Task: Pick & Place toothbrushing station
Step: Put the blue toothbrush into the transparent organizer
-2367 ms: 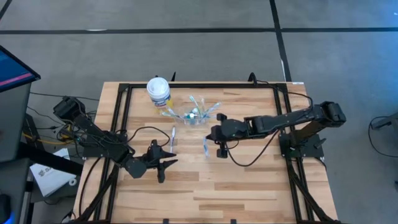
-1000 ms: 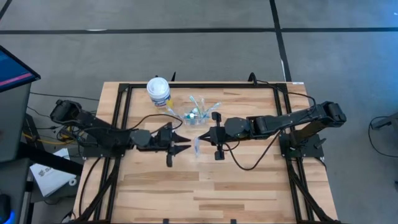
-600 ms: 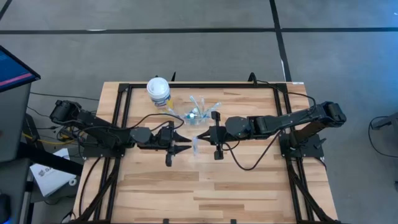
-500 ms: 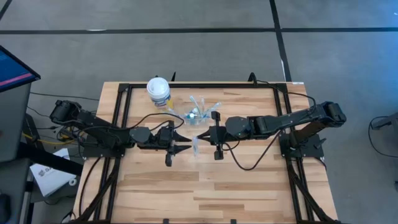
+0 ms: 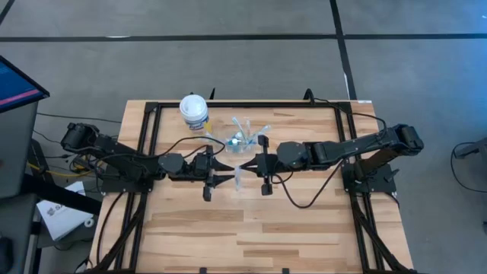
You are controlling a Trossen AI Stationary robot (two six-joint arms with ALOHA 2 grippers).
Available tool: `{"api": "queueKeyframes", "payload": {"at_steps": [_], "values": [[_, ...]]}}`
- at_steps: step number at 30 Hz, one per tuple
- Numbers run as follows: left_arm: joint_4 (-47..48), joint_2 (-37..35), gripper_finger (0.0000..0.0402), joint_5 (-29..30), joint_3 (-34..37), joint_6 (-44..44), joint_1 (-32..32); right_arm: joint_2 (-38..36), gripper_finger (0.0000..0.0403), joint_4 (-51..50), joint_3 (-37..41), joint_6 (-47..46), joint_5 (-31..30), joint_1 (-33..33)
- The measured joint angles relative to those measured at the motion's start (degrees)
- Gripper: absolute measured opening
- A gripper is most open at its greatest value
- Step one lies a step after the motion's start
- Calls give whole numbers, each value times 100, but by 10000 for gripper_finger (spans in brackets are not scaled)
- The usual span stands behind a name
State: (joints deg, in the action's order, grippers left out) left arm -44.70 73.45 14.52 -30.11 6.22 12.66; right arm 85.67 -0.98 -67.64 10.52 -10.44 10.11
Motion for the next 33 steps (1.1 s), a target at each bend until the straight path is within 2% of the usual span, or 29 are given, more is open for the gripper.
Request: {"api": "queueKeyframes", "payload": {"at_steps": [20, 24, 33], "values": [[-94, 0, 108, -10, 0, 2, -124, 4, 0, 68, 0, 59, 7, 0], [-174, 0, 108, -244, 0, -16, -124, 4, 0, 113, 0, 61, 9, -8], [-191, 61, 108, -248, 0, -42, -124, 4, 0, 156, 0, 61, 9, -13]]}}
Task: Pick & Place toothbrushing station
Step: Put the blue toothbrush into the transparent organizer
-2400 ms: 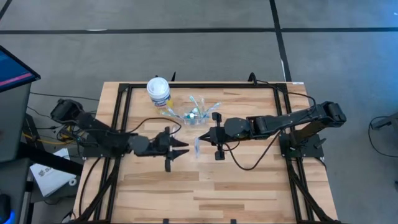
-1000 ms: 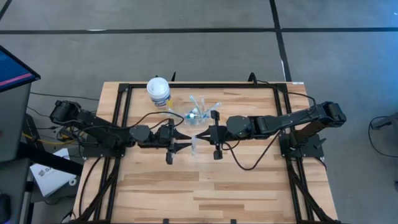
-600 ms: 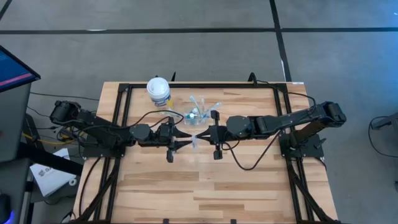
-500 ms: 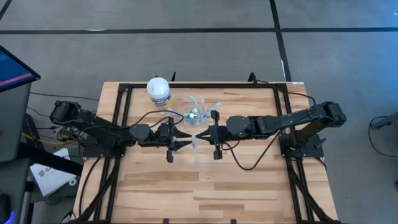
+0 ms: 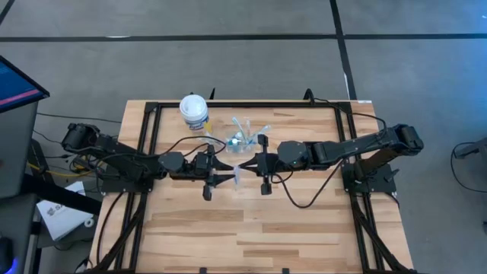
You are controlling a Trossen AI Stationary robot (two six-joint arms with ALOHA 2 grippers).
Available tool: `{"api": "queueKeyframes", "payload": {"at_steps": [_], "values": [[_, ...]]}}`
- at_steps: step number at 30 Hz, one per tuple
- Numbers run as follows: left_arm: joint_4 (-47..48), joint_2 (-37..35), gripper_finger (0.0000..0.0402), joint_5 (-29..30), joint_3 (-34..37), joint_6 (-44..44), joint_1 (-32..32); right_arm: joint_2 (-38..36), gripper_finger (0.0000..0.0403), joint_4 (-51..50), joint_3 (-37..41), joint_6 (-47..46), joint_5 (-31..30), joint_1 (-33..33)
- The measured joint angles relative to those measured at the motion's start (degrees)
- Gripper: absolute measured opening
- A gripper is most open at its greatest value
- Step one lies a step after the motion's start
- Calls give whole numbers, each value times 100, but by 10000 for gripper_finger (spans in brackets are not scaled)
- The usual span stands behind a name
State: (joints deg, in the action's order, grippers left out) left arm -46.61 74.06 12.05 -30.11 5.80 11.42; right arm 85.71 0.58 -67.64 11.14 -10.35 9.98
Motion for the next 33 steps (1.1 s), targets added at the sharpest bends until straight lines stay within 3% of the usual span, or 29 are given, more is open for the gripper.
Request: {"api": "queueKeyframes", "payload": {"at_steps": [11, 22, 33], "values": [[-113, 0, 95, 1, -2, 0, -26, 0, 0, -4, 0, -2, 0, 0], [-110, -2, 9, -203, -2, -232, -26, 0, 0, -9, 0, -2, 4, 2], [-112, -4, 2, -220, -2, -256, -26, 0, 0, -9, 0, 24, 4, -35]]}}
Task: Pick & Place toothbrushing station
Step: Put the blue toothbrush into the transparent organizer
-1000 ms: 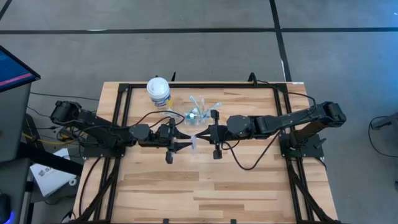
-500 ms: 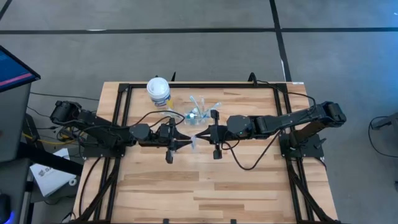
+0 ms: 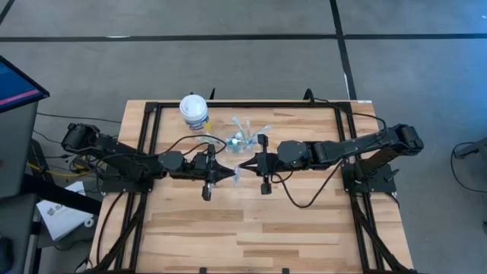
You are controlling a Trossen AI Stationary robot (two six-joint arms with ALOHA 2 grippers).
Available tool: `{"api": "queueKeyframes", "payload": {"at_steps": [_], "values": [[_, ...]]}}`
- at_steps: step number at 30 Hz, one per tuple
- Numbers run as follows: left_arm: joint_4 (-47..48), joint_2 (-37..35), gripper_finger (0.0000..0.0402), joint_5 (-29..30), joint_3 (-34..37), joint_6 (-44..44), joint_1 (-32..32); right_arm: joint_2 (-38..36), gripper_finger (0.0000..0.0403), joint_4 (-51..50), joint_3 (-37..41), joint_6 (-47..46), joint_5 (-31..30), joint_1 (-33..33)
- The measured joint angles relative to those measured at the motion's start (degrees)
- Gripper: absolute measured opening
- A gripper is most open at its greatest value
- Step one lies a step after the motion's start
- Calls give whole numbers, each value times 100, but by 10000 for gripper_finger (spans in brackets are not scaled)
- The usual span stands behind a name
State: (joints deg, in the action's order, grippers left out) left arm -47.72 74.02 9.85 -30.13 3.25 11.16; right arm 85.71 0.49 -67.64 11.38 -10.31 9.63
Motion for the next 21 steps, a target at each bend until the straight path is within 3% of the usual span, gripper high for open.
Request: {"api": "queueKeyframes", "payload": {"at_steps": [7, 21], "values": [[1, -4, 1, 67, 2, -2, 0, 0, 9, 0, -1, 66, -13, -37], [113, -87, 0, 420, -2, -149, 0, 0, 99, -179, -2, 57, -31, -237]]}}
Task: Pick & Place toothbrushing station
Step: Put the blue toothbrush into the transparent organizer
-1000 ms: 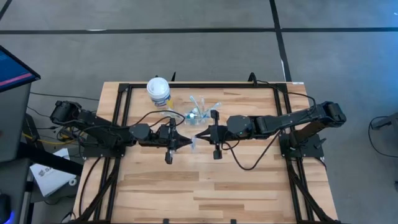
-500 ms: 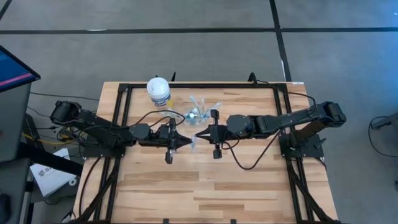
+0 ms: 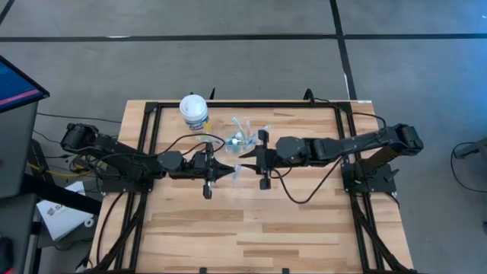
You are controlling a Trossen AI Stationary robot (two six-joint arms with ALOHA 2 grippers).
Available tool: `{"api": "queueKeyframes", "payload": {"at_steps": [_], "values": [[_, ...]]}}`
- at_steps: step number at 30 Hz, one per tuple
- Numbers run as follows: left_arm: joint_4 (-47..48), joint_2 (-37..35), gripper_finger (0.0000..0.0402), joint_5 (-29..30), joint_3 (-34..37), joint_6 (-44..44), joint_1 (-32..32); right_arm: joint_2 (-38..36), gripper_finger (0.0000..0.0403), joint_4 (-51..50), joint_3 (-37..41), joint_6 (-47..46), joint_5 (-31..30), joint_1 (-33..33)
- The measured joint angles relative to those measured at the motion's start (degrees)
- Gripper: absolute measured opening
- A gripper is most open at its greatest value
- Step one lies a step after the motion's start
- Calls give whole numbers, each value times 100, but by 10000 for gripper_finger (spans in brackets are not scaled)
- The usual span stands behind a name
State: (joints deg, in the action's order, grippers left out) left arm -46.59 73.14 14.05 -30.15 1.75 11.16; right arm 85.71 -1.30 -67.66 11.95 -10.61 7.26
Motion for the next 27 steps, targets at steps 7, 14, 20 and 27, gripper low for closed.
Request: {"api": "queueKeyframes", "payload": {"at_steps": [7, 14, 20, 27], "values": [[463, -208, 0, 414, 0, -4, 2, -142, 114, -439, -3, -190, 0, -113], [1013, -695, 3, 727, 4, -15, 2, -369, 121, -780, -10, -451, 1, -102], [1314, -1063, 2, 1278, 2, -194, 2, -402, 123, -1231, -2, -718, 0, -85], [1376, -1304, 1, 1940, 4, -509, 1, -400, 122, -1399, 0, -901, 1, -59]]}}
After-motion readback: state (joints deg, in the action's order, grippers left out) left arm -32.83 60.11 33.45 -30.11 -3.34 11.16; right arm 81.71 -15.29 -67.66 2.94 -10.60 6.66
